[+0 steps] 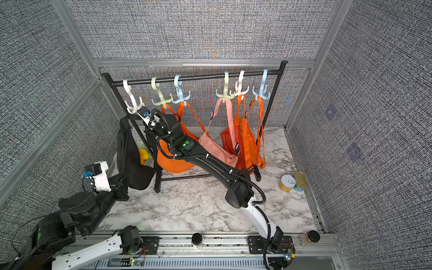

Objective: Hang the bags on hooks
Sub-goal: Hang the bag on the hook, then reset both arms

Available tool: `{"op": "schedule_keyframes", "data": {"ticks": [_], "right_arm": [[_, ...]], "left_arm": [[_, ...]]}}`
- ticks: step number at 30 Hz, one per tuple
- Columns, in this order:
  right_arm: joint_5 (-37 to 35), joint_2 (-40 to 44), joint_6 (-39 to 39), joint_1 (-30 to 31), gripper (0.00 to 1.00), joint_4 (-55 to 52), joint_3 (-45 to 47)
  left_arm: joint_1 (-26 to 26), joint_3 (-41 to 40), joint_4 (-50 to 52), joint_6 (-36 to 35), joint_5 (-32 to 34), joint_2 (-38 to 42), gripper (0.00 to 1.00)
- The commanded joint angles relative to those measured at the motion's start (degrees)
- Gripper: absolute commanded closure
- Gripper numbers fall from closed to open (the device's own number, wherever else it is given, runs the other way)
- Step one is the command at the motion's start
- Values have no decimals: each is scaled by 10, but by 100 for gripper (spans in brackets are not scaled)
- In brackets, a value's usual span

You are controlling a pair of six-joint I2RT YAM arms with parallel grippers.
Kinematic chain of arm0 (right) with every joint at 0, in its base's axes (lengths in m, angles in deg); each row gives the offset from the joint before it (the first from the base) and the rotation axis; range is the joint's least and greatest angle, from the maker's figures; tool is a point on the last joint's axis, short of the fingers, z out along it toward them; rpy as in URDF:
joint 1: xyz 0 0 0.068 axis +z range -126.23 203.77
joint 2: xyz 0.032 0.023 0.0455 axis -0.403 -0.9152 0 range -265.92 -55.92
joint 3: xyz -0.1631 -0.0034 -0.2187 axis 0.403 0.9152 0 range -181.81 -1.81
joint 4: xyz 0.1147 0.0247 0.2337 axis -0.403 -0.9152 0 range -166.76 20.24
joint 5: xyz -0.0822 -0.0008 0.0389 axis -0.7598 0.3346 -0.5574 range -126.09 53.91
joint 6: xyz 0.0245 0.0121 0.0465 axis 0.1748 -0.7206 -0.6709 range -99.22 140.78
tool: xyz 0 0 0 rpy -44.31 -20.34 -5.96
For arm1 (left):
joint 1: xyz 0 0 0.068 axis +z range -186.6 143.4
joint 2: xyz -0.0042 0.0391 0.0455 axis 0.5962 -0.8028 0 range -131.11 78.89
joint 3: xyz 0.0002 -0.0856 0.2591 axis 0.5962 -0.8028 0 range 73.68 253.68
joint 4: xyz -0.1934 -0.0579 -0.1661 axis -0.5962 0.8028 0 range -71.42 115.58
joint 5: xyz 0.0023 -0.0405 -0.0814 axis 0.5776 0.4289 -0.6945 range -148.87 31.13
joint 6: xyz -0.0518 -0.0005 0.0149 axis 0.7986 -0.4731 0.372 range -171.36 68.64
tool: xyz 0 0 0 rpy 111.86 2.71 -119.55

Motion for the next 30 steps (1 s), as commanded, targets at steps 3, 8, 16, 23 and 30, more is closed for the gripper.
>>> {"op": "schedule_keyframes", "data": {"ticks": [3,8,16,23,30], "right_arm": [[-69,90,1,1,54,38,122],[-92,194,1,10,33,21,249],[-113,334,-47,38,1,-130,377],[-167,478,-106,60,1,-156,534],[-217,635,-158,60,1,-133,734]], "left_arm": [[1,-56,-57,9,-40,-18,100],[1,-89,-101,5,-43,-36,62],[1,-149,-157,-4,-37,-64,1],[1,-183,-218,-18,64,-99,1],[1,-244,-341,-90,151,-53,1]]}}
